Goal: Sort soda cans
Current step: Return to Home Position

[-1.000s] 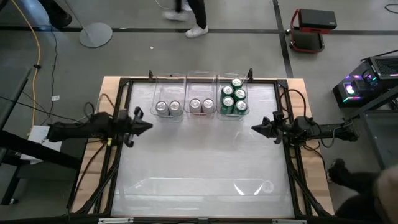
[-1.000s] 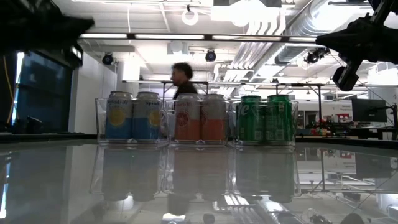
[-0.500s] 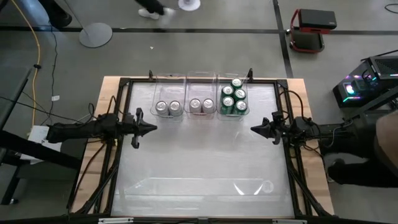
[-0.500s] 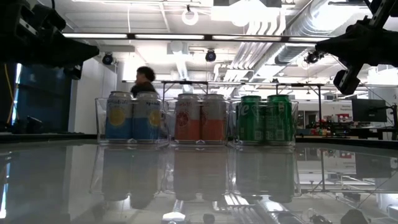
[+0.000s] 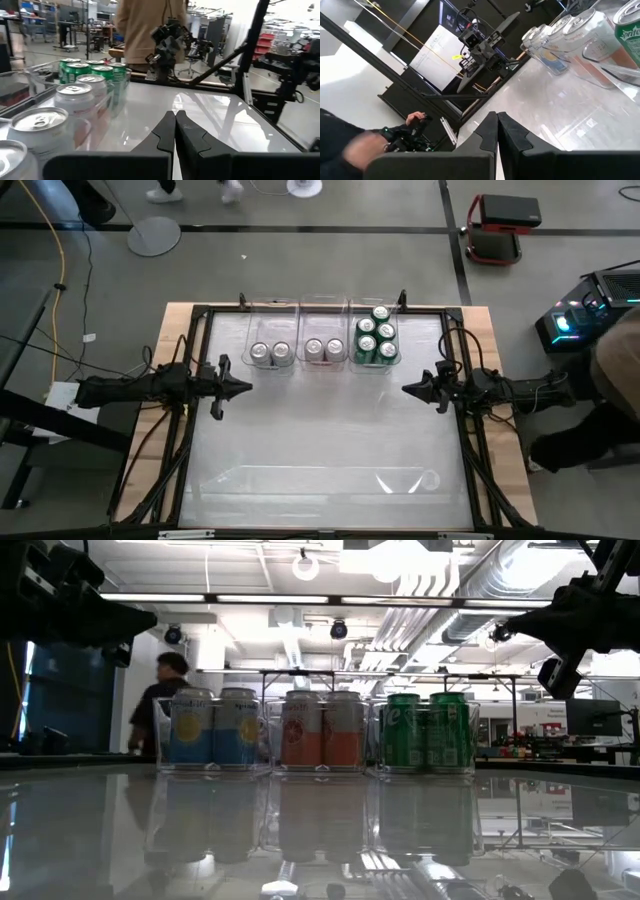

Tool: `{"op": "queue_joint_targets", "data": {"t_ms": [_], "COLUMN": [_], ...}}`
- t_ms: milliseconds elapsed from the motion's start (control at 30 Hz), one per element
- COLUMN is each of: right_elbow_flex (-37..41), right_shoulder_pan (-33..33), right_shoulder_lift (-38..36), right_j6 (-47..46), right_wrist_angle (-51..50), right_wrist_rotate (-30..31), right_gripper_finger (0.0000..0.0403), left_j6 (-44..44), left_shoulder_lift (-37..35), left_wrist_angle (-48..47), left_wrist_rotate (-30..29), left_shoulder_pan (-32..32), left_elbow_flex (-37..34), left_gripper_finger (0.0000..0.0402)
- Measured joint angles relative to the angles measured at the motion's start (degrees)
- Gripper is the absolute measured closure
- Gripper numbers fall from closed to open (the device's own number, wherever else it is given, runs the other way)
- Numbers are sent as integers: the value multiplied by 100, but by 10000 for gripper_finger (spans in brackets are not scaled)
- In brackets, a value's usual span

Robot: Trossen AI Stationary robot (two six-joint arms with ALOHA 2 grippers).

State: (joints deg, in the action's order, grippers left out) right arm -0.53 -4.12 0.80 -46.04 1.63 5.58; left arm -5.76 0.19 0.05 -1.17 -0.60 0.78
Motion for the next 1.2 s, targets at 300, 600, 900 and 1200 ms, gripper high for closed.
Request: {"op": "queue_joint_targets", "data": {"t_ms": [300,600,900,1200], "right_elbow_flex": [0,-1,-2,-2], "right_shoulder_pan": [2,0,0,0], "right_shoulder_lift": [0,0,0,0], "right_j6": [0,0,0,0], "right_wrist_angle": [-2,-4,-7,-8], "right_wrist_rotate": [0,0,0,0], "right_gripper_finger": [402,402,402,402], "left_j6": [0,0,0,0], "left_shoulder_lift": [11,15,15,15], "left_wrist_angle": [0,-2,-2,-2], "left_wrist_rotate": [7,7,7,7], "left_shoulder_pan": [304,304,302,302], "left_elbow_flex": [0,0,0,0], "left_gripper_finger": [401,401,402,401]}}
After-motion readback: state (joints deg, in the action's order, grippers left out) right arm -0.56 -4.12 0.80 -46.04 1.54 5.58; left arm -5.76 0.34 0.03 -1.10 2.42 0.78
